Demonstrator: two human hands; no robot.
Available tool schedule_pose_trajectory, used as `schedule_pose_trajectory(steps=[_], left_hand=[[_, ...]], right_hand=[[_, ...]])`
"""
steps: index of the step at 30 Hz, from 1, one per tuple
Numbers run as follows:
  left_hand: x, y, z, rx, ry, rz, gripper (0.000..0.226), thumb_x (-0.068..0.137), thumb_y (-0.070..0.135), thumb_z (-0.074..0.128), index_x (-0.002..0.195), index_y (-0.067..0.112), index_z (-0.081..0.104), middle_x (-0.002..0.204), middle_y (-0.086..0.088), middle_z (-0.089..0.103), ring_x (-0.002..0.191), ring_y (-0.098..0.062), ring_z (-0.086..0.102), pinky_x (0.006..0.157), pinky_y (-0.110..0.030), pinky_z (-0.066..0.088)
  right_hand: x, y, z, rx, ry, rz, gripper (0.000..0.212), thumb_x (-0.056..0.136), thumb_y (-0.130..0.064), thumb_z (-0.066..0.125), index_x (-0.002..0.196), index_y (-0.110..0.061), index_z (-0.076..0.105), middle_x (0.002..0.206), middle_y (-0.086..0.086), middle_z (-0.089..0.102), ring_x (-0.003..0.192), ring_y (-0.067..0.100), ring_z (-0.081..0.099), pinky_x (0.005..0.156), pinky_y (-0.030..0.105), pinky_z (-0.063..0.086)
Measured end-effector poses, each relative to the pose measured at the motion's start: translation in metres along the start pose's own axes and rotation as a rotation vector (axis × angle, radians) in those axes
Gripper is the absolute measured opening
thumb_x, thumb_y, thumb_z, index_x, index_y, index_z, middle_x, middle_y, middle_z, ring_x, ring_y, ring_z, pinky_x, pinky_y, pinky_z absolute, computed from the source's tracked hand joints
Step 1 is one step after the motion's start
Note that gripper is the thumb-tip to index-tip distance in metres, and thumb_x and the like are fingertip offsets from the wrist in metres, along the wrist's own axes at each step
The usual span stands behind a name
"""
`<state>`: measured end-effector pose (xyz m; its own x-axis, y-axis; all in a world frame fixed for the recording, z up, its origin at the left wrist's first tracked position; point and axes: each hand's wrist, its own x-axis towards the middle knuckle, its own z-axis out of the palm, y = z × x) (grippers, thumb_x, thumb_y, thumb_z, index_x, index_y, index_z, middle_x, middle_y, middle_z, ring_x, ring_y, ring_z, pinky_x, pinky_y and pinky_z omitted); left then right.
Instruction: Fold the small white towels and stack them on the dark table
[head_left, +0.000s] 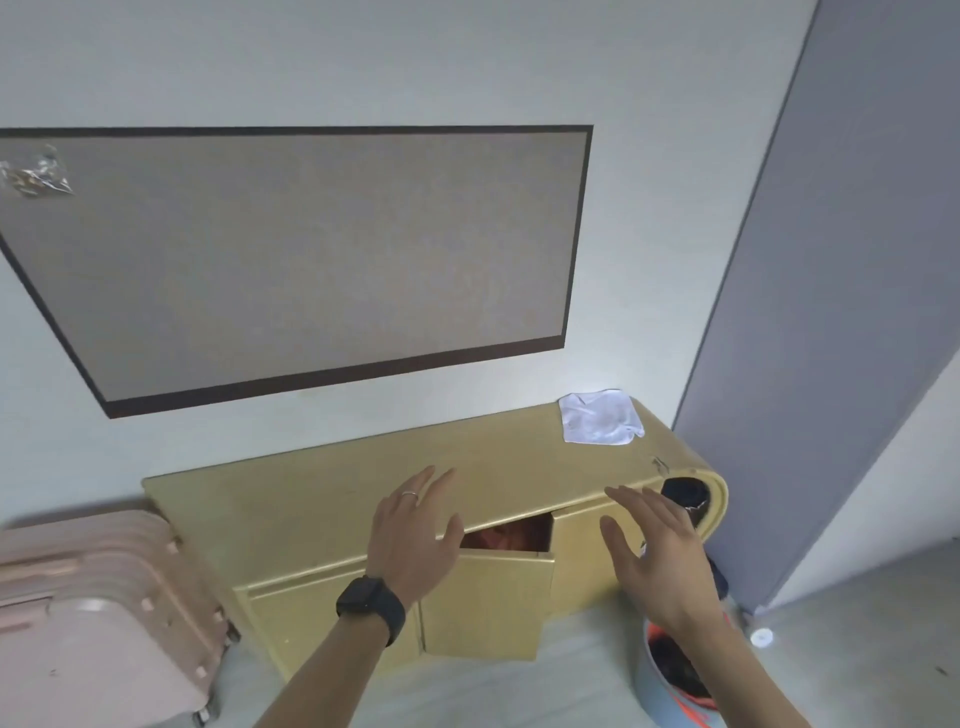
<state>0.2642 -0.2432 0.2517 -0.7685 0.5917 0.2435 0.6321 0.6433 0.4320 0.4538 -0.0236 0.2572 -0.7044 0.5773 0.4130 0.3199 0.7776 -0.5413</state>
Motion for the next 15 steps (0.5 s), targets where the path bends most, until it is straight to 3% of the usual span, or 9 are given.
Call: schedule_pose_trajectory(steps=[8,15], left_hand=[[0.135,-0.050,0.089,0.004,-0.200,-0.053,0.057,0.096,0.042,0.045,0.151,0.041,0.028,0.158,0.005,0.031,0.147,-0.015,0.022,0.120,-0.036,0.017],[0.214,-0.087,0.185,0.034,-0.368,-0.176,0.056,0.095,0.042,0.046,0.149,0.042,0.031,0.157,0.004,0.035,0.145,-0.018,0.026,0.118,-0.038,0.019]], right_hand=[[0.097,0.049,0.098,-0.008,-0.118,0.230,0.035,0.091,-0.027,0.068,0.126,-0.024,0.066,0.126,-0.008,0.064,0.127,0.021,0.049,0.104,0.032,0.035],[0.188,0.124,0.186,-0.049,-0.355,0.368,0.035,0.094,-0.033,0.061,0.129,-0.030,0.063,0.130,-0.007,0.062,0.127,0.021,0.048,0.106,0.032,0.035]])
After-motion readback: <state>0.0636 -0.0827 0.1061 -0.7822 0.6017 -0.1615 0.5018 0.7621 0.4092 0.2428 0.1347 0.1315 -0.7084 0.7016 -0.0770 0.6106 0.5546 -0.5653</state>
